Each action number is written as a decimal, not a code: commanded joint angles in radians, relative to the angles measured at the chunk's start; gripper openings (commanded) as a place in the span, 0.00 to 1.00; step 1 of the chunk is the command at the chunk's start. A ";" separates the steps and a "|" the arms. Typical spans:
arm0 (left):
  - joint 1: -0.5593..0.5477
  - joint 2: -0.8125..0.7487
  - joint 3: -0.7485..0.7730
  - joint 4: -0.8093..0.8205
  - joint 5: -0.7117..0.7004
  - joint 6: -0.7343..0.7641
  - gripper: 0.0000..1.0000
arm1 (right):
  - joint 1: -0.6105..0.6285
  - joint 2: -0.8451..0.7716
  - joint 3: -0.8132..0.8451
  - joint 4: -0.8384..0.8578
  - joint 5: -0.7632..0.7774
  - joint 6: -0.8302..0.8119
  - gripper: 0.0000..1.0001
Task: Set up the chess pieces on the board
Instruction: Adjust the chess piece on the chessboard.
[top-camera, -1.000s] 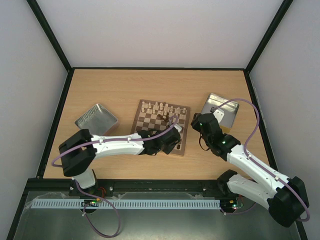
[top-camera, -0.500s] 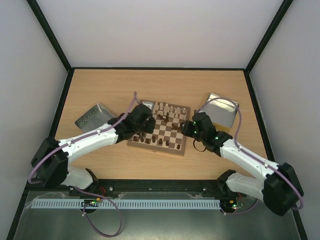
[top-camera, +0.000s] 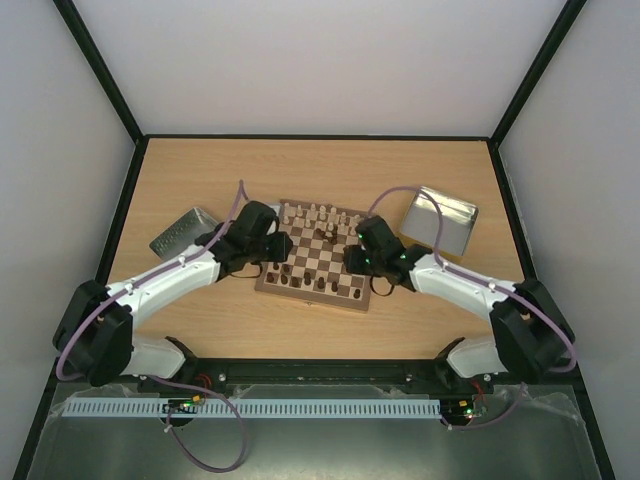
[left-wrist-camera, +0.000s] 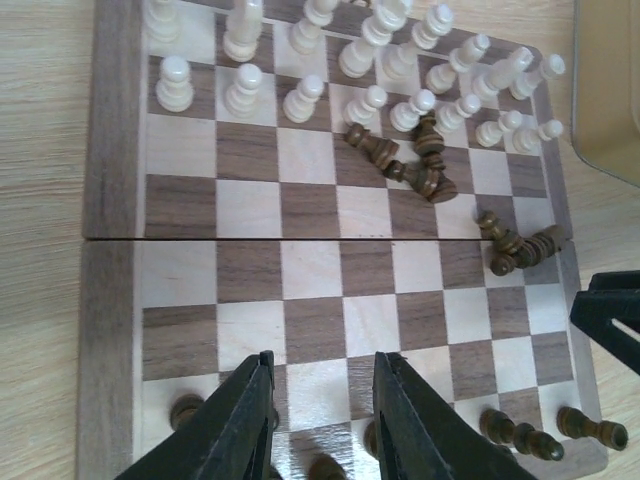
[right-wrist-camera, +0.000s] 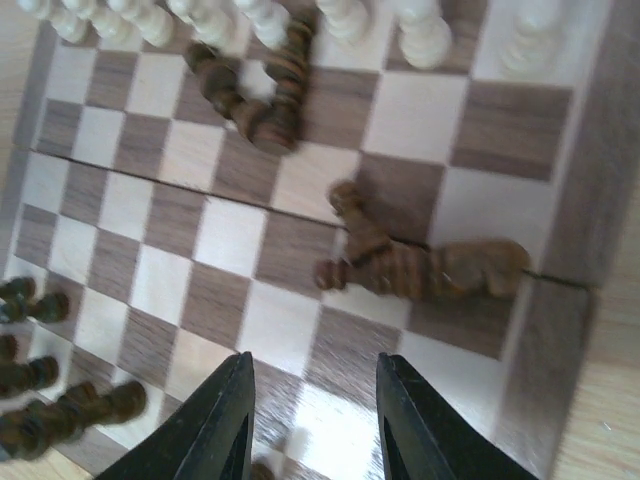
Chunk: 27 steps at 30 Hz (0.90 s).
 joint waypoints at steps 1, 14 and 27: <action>0.042 -0.017 -0.029 -0.014 0.019 -0.033 0.31 | 0.026 0.086 0.143 -0.047 0.027 -0.058 0.34; 0.123 -0.121 -0.112 0.007 0.016 -0.086 0.33 | 0.177 0.212 0.284 -0.058 -0.067 -0.155 0.57; 0.136 -0.122 -0.132 0.006 0.025 -0.088 0.33 | 0.201 0.295 0.301 -0.029 -0.116 -0.193 0.50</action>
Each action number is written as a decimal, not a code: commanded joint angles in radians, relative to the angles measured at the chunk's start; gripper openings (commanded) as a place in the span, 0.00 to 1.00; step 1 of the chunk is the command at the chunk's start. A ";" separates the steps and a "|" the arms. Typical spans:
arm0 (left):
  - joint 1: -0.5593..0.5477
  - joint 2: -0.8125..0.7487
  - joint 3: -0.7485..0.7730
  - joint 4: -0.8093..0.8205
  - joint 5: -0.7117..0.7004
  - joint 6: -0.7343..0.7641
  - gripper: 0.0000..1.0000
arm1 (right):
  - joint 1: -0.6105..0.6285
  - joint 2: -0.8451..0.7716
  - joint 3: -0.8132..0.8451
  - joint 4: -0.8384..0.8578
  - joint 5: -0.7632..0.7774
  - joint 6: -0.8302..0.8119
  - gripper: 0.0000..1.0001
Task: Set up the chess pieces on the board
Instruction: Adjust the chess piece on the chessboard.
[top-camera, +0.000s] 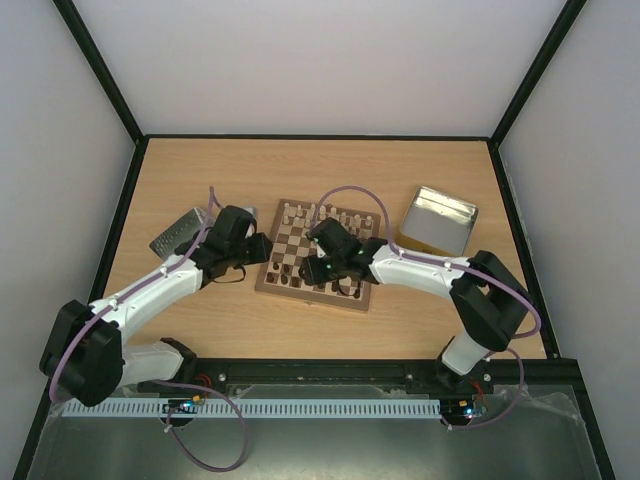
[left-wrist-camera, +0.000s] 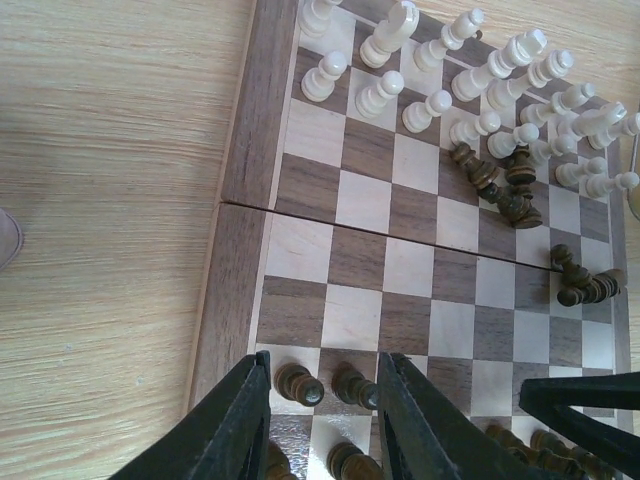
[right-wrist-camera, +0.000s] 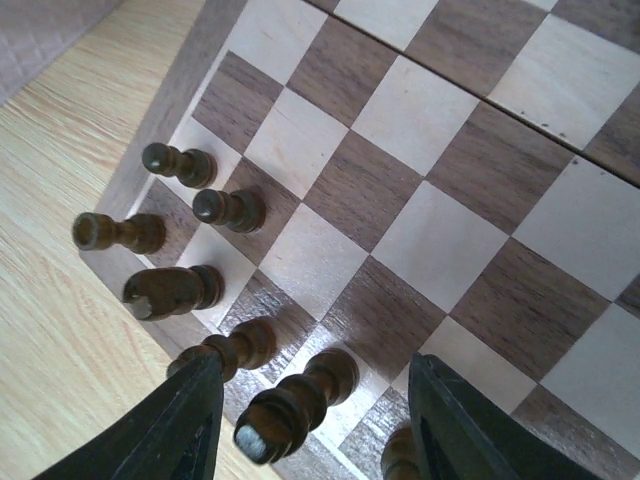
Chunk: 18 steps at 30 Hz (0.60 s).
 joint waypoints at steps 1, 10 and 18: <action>0.006 -0.006 -0.016 0.008 0.011 -0.009 0.33 | 0.005 0.035 0.043 0.007 -0.004 -0.030 0.49; 0.006 -0.003 -0.021 0.008 0.011 -0.010 0.33 | 0.007 0.056 0.053 0.031 -0.024 -0.040 0.44; 0.006 -0.001 -0.026 0.011 0.011 -0.010 0.33 | 0.008 0.044 0.028 0.038 -0.067 -0.047 0.33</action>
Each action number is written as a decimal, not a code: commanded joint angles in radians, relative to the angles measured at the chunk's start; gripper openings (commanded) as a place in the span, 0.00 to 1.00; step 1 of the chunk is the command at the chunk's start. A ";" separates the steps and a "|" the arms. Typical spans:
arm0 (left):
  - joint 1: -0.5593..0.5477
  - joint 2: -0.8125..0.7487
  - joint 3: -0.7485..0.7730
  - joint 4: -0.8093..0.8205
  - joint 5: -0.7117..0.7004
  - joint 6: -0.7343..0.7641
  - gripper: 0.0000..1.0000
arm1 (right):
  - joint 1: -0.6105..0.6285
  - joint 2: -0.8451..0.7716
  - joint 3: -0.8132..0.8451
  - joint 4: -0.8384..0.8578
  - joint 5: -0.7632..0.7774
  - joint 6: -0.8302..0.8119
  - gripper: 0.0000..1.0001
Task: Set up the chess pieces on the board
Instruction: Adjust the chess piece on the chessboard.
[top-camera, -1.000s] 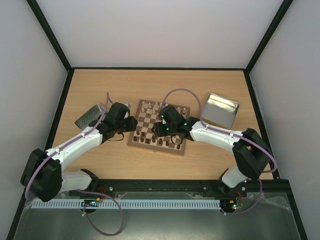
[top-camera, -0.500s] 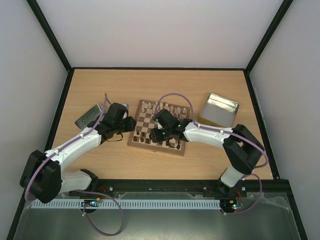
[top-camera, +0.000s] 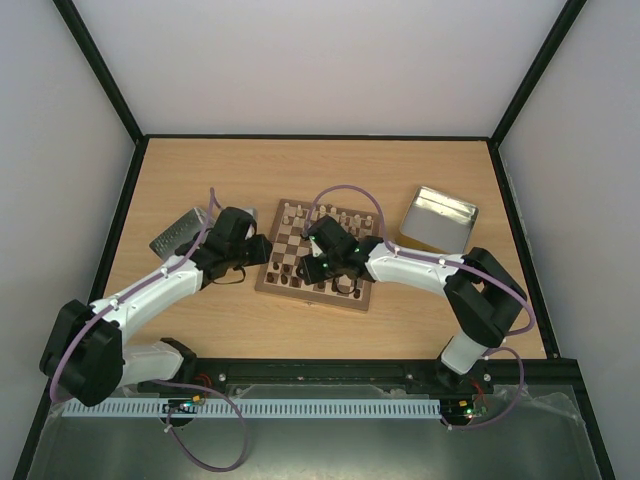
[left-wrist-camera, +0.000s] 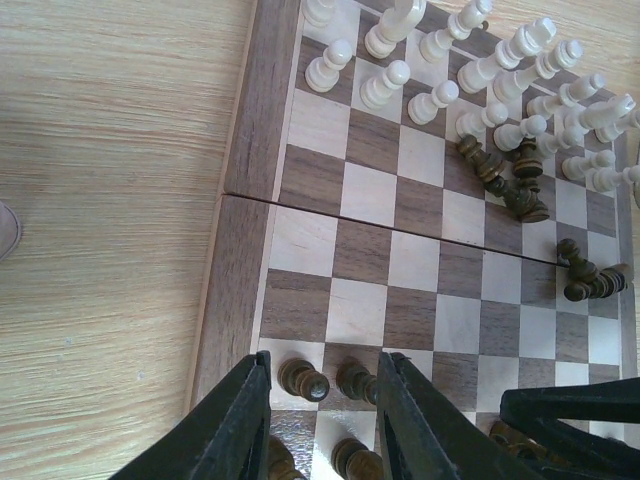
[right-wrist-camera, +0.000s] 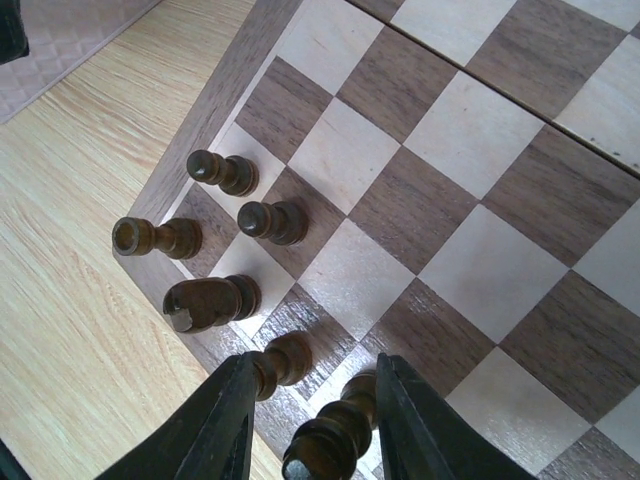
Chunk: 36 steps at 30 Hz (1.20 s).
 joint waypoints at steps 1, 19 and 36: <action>0.006 -0.001 -0.015 0.007 0.006 -0.011 0.33 | 0.007 -0.008 -0.005 0.020 -0.023 -0.012 0.33; 0.007 0.018 -0.022 0.017 0.002 -0.010 0.32 | 0.010 -0.038 -0.045 0.012 -0.028 -0.006 0.28; 0.006 0.023 -0.023 0.018 0.003 -0.009 0.32 | 0.010 -0.034 -0.018 0.012 -0.013 -0.006 0.29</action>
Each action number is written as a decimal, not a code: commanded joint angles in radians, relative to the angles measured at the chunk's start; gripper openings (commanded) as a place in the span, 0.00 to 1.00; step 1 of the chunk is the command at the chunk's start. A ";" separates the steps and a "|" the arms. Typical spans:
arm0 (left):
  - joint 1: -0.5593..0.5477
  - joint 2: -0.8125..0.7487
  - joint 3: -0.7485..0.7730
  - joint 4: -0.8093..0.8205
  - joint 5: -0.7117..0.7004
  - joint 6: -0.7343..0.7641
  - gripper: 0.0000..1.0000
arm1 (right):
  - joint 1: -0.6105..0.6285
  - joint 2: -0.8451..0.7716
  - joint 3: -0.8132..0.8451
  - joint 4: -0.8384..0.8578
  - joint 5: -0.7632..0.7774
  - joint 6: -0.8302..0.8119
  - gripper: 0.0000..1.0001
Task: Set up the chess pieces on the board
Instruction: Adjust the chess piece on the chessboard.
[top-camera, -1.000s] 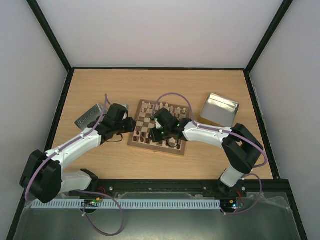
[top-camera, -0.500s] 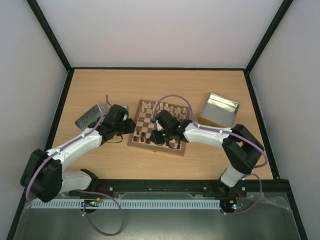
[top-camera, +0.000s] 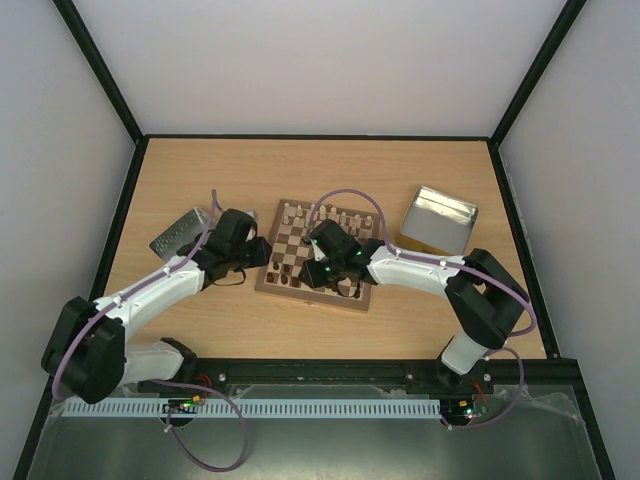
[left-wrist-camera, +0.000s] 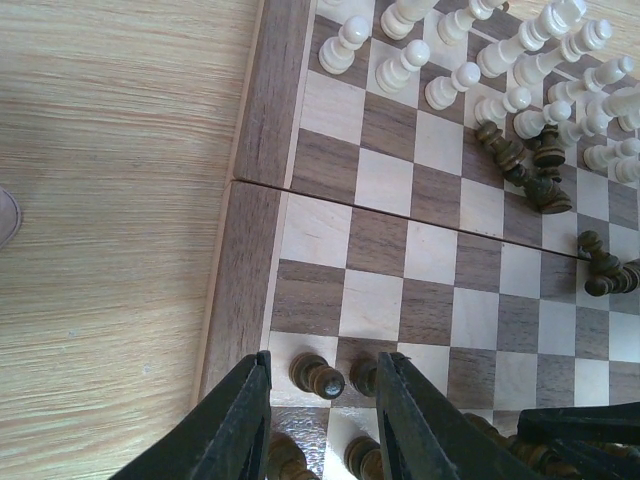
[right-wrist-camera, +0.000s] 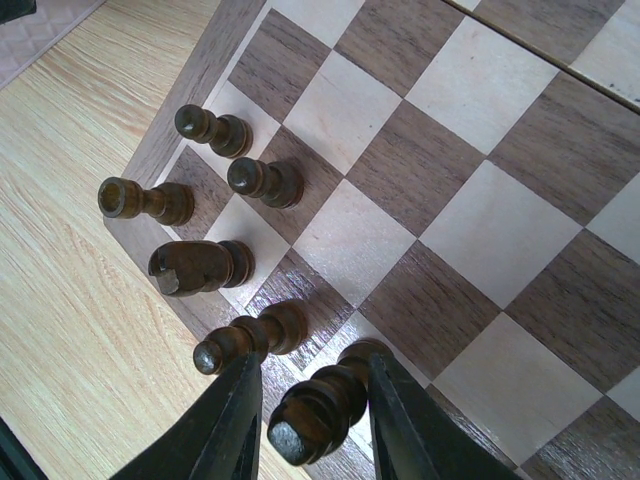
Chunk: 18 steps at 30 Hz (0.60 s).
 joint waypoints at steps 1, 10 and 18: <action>0.006 0.006 -0.007 0.007 0.003 -0.009 0.32 | 0.008 -0.021 0.018 0.006 0.019 -0.003 0.28; 0.006 0.004 -0.010 0.008 0.003 -0.009 0.32 | 0.011 -0.040 0.007 -0.018 0.014 -0.011 0.19; 0.006 0.004 -0.011 0.010 0.004 -0.009 0.32 | 0.013 -0.046 0.011 -0.043 0.043 -0.018 0.20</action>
